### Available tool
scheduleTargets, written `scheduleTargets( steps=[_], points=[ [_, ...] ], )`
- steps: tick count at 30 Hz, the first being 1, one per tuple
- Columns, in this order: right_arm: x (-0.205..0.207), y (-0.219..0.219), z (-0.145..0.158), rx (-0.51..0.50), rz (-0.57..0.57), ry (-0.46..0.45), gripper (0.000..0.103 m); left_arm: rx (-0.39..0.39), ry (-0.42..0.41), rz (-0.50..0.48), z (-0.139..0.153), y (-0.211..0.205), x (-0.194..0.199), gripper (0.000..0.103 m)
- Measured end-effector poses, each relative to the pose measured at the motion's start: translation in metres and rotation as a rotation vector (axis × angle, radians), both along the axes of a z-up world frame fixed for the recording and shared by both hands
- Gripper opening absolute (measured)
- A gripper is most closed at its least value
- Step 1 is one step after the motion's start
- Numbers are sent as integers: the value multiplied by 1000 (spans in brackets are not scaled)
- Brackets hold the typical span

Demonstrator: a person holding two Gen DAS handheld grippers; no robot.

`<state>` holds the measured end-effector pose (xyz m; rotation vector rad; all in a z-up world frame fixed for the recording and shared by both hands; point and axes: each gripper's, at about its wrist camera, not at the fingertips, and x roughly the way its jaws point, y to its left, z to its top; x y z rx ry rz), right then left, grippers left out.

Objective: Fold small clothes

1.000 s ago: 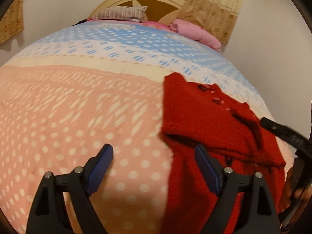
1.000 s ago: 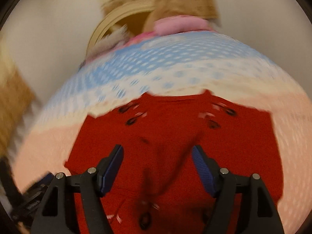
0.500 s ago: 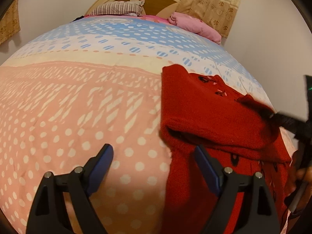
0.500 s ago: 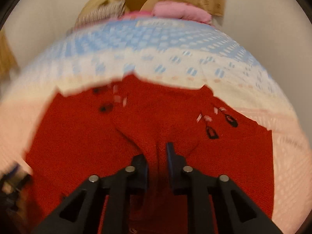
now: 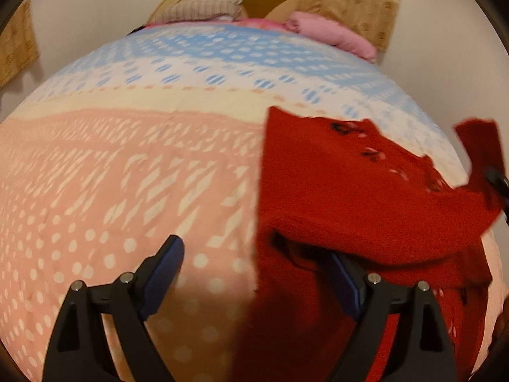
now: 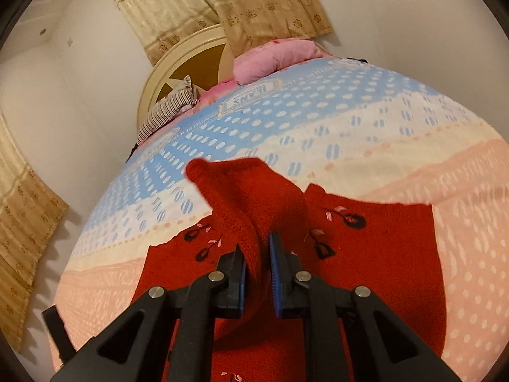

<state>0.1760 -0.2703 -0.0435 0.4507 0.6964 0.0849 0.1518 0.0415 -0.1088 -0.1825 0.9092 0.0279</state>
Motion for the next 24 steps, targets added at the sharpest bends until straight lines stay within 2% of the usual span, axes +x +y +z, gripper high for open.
scheduleTargets(
  steps=[4, 9, 13, 15, 18, 19, 20, 24],
  points=[
    [-18, -17, -4, 0, -45, -16, 12, -21, 2, 81, -2, 17, 5, 91],
    [-31, -55, -38, -4, -113, 43, 12, 37, 8, 89, -6, 9, 3, 92],
    [-49, -95, -72, 96, -157, 137, 13, 45, 12, 85, -7, 8, 4, 94],
    [-61, -107, -75, 161, -158, 126, 13, 57, 12, 83, -8, 6, 4, 96],
    [-65, -107, -67, 161, -143, 129, 26, 52, 14, 82, -9, 6, 4, 98],
    [-64, -105, -64, 141, -135, 127, 35, 50, 14, 81, -9, 6, 4, 98],
    [-61, -101, -58, 103, -126, 122, 41, 47, 14, 80, -9, 7, 4, 99],
    [-47, -92, -43, -36, -135, 117, 52, 49, 16, 83, -10, 7, 4, 101]
  ],
)
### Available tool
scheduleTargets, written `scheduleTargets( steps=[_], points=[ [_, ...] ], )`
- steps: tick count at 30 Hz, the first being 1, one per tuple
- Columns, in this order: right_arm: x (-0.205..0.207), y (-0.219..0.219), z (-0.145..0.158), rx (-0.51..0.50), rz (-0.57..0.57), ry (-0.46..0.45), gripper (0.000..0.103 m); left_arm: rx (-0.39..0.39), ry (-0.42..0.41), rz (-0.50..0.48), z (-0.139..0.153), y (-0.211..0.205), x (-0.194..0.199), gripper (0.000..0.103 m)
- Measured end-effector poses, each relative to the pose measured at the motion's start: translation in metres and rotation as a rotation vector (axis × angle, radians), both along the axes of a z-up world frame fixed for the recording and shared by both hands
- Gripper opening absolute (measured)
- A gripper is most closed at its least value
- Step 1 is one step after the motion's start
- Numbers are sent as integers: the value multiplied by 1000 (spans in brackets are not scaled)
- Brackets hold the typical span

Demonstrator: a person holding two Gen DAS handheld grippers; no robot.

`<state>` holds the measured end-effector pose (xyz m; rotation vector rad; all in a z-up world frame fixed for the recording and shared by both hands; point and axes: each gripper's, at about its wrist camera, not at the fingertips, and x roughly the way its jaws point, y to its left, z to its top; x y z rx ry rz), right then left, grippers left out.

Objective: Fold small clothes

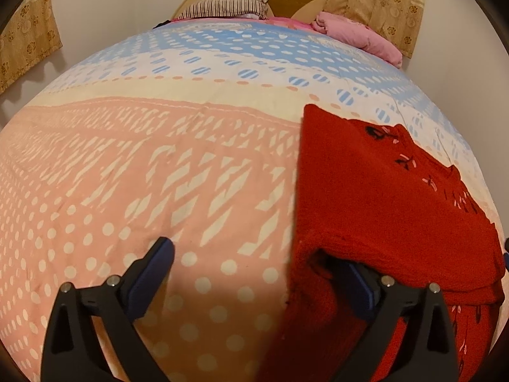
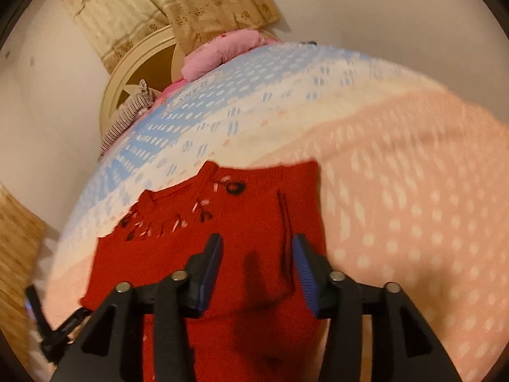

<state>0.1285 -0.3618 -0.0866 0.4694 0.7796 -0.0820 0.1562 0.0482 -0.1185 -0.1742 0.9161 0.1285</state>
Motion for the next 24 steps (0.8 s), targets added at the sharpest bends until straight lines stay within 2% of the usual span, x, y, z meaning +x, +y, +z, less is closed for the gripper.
scheduleTargets(
  steps=[3, 4, 5, 7, 11, 14, 19, 24],
  points=[
    [24, 11, -10, -79, 58, 92, 52, 0, 1, 1, 0, 0, 0, 101],
    [27, 12, -14, -94, 73, 110, 40, -1, 1, 0, 0, 0, 0, 101],
    [30, 16, -18, -135, 80, 126, 17, -1, 1, 1, 0, 0, 1, 101],
    [30, 19, -19, -193, 91, 126, 12, 2, 1, 4, -1, -1, 1, 102],
    [14, 7, -3, -189, 28, 41, 11, 1, 2, 14, -1, 2, 2, 103],
    [10, 4, 5, -221, -20, 17, 11, 3, 3, 18, -1, 2, 2, 103],
    [21, 1, -17, -184, -6, 92, 11, -5, 0, 26, -1, 3, 1, 103],
    [18, -2, -21, -203, -53, 96, 11, -5, 1, 26, -1, 4, 0, 103]
  ],
)
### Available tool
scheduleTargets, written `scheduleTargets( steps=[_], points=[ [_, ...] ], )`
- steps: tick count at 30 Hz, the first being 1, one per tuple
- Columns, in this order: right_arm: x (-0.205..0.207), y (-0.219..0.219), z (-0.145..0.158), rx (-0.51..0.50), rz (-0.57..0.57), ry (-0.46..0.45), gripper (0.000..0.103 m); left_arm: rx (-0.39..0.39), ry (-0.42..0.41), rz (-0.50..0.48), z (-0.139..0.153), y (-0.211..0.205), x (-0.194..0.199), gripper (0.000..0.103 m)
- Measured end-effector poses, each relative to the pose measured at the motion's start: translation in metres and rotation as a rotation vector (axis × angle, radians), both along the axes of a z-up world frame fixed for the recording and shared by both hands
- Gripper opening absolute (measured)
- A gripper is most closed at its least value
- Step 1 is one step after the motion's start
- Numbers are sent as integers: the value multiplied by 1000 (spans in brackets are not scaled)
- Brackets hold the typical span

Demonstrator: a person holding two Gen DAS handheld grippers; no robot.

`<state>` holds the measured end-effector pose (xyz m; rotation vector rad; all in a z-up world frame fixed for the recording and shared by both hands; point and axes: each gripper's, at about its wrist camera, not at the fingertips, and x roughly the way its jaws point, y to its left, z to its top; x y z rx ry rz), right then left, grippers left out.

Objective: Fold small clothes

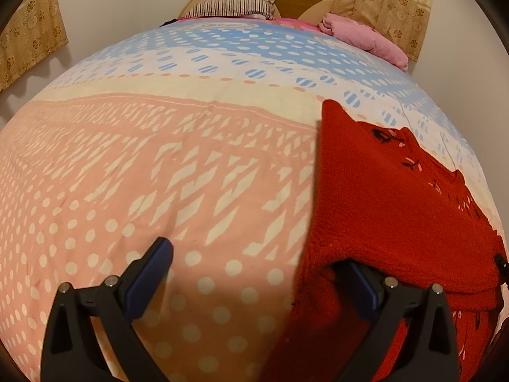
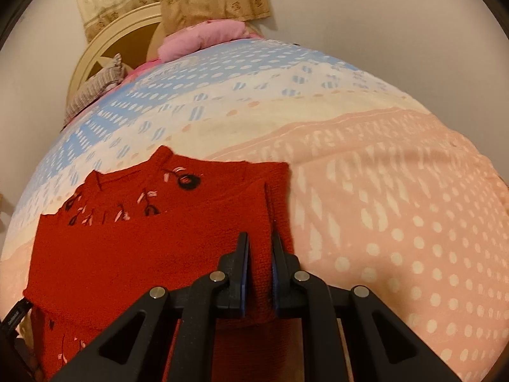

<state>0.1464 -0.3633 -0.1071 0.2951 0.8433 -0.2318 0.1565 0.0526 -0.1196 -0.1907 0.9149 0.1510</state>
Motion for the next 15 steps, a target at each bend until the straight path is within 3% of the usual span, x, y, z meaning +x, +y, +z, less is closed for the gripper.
scheduleTargets(
  steps=[6, 12, 15],
  points=[
    [-9, 7, 1, -43, -28, 4, 11, 1, 2, -2, 1, -1, 0, 103],
    [-13, 9, 1, -59, -23, 35, 11, -37, 5, -97, 15, 14, -15, 102],
    [-24, 14, 7, -88, 2, 42, 25, -36, -56, -113, 34, 28, -25, 102]
  ],
)
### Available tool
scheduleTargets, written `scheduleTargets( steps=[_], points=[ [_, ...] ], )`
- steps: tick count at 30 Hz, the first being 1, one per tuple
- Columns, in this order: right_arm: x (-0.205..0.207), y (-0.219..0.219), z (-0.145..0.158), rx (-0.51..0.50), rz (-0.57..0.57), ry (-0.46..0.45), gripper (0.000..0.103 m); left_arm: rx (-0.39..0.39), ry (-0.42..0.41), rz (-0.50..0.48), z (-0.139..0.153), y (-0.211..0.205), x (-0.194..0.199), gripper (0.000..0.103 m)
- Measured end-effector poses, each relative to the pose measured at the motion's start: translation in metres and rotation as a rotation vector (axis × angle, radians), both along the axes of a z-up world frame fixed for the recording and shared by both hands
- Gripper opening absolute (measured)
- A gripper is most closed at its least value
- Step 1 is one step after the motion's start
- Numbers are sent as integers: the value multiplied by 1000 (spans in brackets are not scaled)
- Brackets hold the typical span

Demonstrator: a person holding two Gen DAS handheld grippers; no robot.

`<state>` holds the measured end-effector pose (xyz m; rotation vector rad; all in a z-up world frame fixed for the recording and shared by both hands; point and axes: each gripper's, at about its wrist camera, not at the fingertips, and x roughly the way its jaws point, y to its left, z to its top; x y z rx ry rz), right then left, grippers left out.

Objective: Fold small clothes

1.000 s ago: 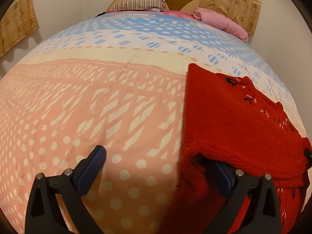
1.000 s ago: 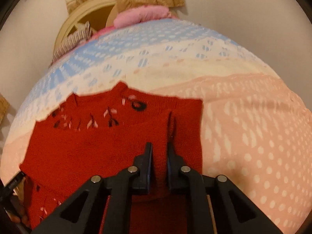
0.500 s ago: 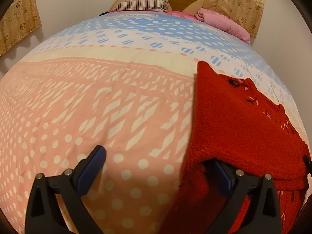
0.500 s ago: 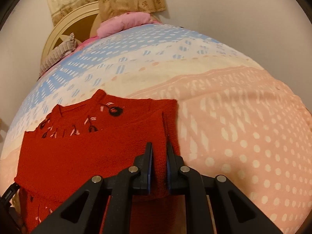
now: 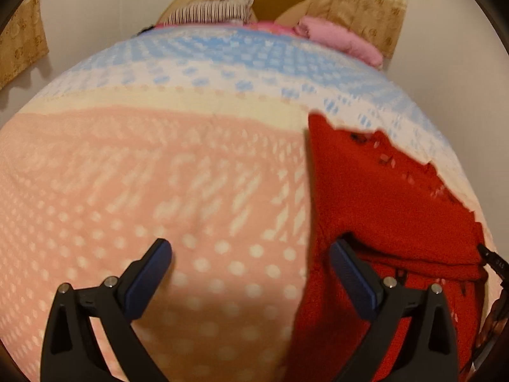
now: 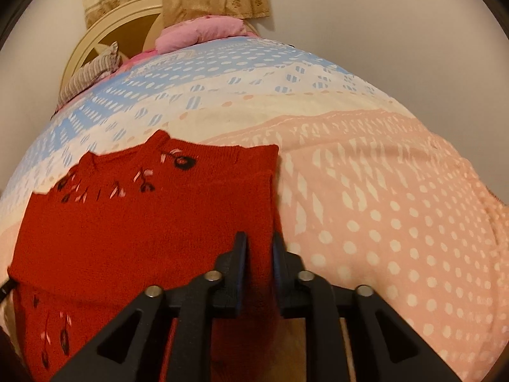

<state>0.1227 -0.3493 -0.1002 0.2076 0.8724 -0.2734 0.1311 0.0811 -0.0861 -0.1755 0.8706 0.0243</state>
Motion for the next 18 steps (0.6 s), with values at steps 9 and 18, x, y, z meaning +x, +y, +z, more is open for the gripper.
scheduleTargets(
  steps=[9, 18],
  points=[
    [-15, -10, 46, 53, -64, -192, 41, 92, -106, -34, 40, -37, 74, 102],
    [37, 12, -8, 64, 53, -24, 41, 131, 66, 35, -29, -55, 125, 102]
  ],
)
